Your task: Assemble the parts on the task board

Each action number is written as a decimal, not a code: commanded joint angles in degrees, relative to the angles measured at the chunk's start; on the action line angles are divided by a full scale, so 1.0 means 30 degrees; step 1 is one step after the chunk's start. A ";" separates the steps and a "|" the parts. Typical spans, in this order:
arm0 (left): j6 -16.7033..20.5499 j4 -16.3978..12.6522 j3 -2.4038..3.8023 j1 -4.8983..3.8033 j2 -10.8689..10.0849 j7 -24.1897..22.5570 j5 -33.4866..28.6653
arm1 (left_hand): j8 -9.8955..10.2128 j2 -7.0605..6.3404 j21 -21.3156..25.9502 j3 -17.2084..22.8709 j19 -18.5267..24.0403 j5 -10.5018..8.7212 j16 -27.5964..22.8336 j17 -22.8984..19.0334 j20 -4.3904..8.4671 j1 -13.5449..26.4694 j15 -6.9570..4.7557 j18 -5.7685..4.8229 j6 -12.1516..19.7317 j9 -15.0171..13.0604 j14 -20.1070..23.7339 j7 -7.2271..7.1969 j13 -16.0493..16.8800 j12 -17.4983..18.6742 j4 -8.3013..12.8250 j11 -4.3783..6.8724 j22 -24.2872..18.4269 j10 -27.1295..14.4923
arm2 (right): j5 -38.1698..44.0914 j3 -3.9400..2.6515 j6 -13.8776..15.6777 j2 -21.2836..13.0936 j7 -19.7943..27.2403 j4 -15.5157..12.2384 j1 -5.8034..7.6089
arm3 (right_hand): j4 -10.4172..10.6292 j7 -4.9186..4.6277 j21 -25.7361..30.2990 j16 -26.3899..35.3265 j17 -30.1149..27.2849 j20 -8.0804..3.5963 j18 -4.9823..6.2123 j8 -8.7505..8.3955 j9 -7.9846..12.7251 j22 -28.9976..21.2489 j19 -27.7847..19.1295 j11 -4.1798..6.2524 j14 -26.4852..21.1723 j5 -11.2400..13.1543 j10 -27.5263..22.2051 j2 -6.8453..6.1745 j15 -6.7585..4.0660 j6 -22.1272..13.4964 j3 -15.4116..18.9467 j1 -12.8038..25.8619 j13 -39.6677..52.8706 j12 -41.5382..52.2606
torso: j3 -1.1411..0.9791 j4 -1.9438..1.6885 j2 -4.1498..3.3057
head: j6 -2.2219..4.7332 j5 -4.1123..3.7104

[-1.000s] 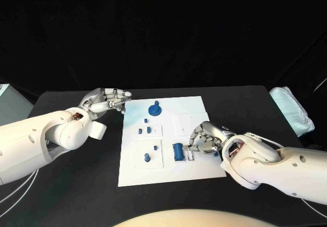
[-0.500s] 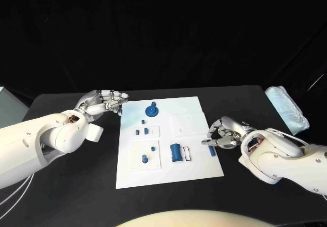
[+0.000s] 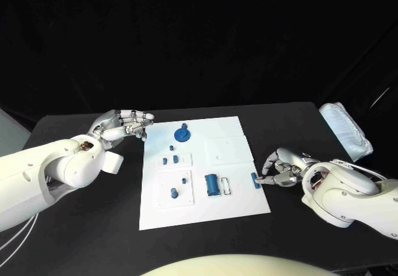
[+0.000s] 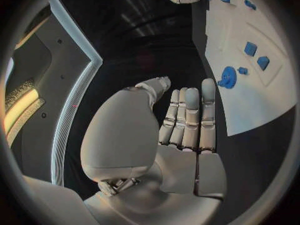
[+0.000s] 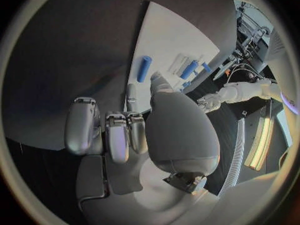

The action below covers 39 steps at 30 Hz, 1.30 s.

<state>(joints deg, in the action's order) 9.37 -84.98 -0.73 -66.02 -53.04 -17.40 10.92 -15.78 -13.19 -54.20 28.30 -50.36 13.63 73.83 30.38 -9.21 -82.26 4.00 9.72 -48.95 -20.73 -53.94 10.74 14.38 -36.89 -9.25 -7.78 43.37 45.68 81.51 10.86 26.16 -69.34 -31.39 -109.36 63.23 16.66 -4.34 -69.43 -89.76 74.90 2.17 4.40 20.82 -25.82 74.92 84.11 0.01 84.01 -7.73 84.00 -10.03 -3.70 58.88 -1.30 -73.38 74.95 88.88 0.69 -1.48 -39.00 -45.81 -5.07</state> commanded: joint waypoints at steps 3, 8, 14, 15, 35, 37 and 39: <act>-0.0252 -0.0056 0.0008 0.0017 -0.0001 -0.0225 -0.0026 | -0.0047 0.0141 0.0083 -0.0055 -0.0035 0.0035 0.0101 0.0003 -0.0119 -0.0109 -0.0017 0.0266 0.0030 0.0007 0.0112 -0.0046 -0.0028 -0.0022 -0.0065 0.0037 -0.0033 -0.0149 | 0.0600 0.0010 -0.0648 0.0377 -0.0377 0.0226 -0.0269 | 0.0021 -0.0043 -0.0044 -0.0081 0.5033 0.0132 -0.0210 0.0041 -0.0027 0.1525 0.0245 -0.0072 0.1995 0.0109 0.1832 0.0026 0.0091 0.0175 0.0001 -0.0164 0.4839 0.0017 | 0.0012 -0.0011 -0.0015 | -0.0031 0.0016; -0.0267 -0.0068 0.0008 0.0017 -0.0023 -0.0224 -0.0026 | -0.0047 0.0141 0.0083 -0.0055 -0.0035 0.0035 0.0101 0.0003 -0.0119 -0.0109 -0.0017 0.0266 0.0030 0.0007 0.0112 -0.0046 -0.0028 -0.0022 -0.0065 0.0037 -0.0033 -0.0149 | 0.0651 0.0012 -0.0688 0.0806 -0.0482 0.0522 -0.0492 | 0.0005 0.0011 -0.0078 -0.0081 0.5033 0.0120 -0.0212 0.0085 -0.0042 0.1554 0.0263 -0.0027 0.1995 0.0069 0.1834 0.0160 0.0057 0.0306 -0.0081 -0.0243 0.4839 0.0019 | -0.0001 -0.0012 -0.0034 | -0.0051 0.0026; -0.0273 -0.0068 0.0007 0.0018 -0.0048 -0.0221 -0.0026 | -0.0056 0.0138 0.0092 -0.0068 -0.0024 0.0032 0.0104 0.0005 -0.0121 -0.0098 -0.0013 0.0266 0.0034 0.0009 0.0124 -0.0042 -0.0036 -0.0031 -0.0083 0.0032 -0.0034 -0.0156 | 0.0792 0.0012 -0.0709 0.1251 -0.0534 0.0789 -0.0645 | -0.0068 0.0081 -0.0116 -0.0081 0.5033 0.0073 -0.0218 0.0053 -0.0013 0.1603 0.0291 0.0042 0.1995 -0.0009 0.1865 0.0435 -0.0011 0.0395 -0.0502 -0.0803 0.4871 0.0081 | 0.0004 0.0006 -0.0020 | -0.0098 0.0076; -0.0275 -0.0071 0.0007 0.0018 -0.0050 -0.0220 -0.0026 | -0.0056 0.0138 0.0092 -0.0068 -0.0024 0.0032 0.0104 0.0005 -0.0121 -0.0098 -0.0013 0.0266 0.0034 0.0009 0.0124 -0.0042 -0.0036 -0.0031 -0.0083 0.0032 -0.0034 -0.0156 | 0.0833 0.0012 -0.0724 0.1311 -0.0544 0.0824 -0.0658 | -0.0071 0.0097 -0.0110 -0.0081 0.5033 0.0057 -0.0218 0.0035 0.0002 0.1610 0.0294 0.0058 0.1995 0.0100 0.1859 0.0478 -0.0024 0.0419 -0.0669 -0.0982 0.4865 0.0068 | 0.0004 0.0002 -0.0025 | -0.0107 0.0079; -0.0342 -0.0095 0.0006 0.0018 -0.0080 -0.0146 -0.0027 | -0.0062 0.0146 0.0098 -0.0076 -0.0017 0.0033 0.0106 0.0006 -0.0124 -0.0084 -0.0010 0.0265 0.0037 0.0010 0.0131 -0.0039 -0.0041 -0.0035 -0.0103 0.0028 -0.0035 -0.0162 | 0.2557 0.0011 -0.1410 0.2373 -0.1602 0.1513 -0.0980 | -0.0570 0.0213 0.0025 -0.0081 0.5033 -0.0101 -0.0220 -0.0378 0.0354 0.1767 0.0333 0.0191 0.1995 -0.2630 0.1855 -0.0433 -0.0163 0.0863 -0.5423 -0.2975 0.4865 0.0054 | 0.0029 -0.0009 0.0021 | -0.0154 0.0137; -0.0351 -0.0099 0.0006 0.0018 -0.0087 -0.0137 -0.0027 | -0.0062 0.0146 0.0098 -0.0076 -0.0017 0.0033 0.0106 0.0006 -0.0124 -0.0084 -0.0010 0.0265 0.0037 0.0010 0.0131 -0.0039 -0.0041 -0.0035 -0.0103 0.0028 -0.0035 -0.0162 | 0.2591 0.0010 -0.1160 0.2393 -0.1648 0.1395 -0.0987 | -0.0701 0.0230 0.0000 -0.0081 0.5033 -0.0116 -0.0228 -0.0351 0.0331 0.1814 0.0351 0.0227 0.1995 -0.2959 0.1874 -0.0657 -0.0171 0.0930 -0.6263 -0.2821 0.4886 0.0095 | 0.0037 0.0007 0.0024 | -0.0138 0.0159; -0.0358 -0.0101 0.0006 0.0018 -0.0091 -0.0130 -0.0027 | -0.0062 0.0146 0.0098 -0.0076 -0.0017 0.0033 0.0106 0.0006 -0.0124 -0.0084 -0.0010 0.0265 0.0037 0.0010 0.0131 -0.0039 -0.0041 -0.0035 -0.0103 0.0028 -0.0035 -0.0162 | 0.2530 0.0009 -0.0908 0.2378 -0.1667 0.1243 -0.0991 | -0.0881 0.0261 -0.0026 -0.0081 0.5033 -0.0132 -0.0236 -0.0270 0.0251 0.1869 0.0375 0.0235 0.1995 -0.3686 0.1902 -0.0958 -0.0194 0.0977 -0.7166 -0.2430 0.4914 0.0152 | 0.0036 0.0017 0.0017 | -0.0116 0.0181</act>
<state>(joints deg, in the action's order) 9.29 -85.08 -0.75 -65.99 -53.34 -17.36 10.92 -15.78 -13.19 -54.20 28.14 -50.36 13.63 73.83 30.38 -9.21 -82.26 4.00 9.72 -48.95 -20.73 -53.95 10.74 14.33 -36.89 -9.42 -7.78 43.33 45.68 88.23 10.33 25.38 -62.20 -33.84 -105.88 60.95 15.39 -3.53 -69.43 -89.76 74.90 2.17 4.41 19.76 -24.83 74.95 84.11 0.43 83.99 -18.19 84.01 -12.55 -3.73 61.37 -20.75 -80.99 74.93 89.10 0.77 -1.47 -38.95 -46.25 -4.62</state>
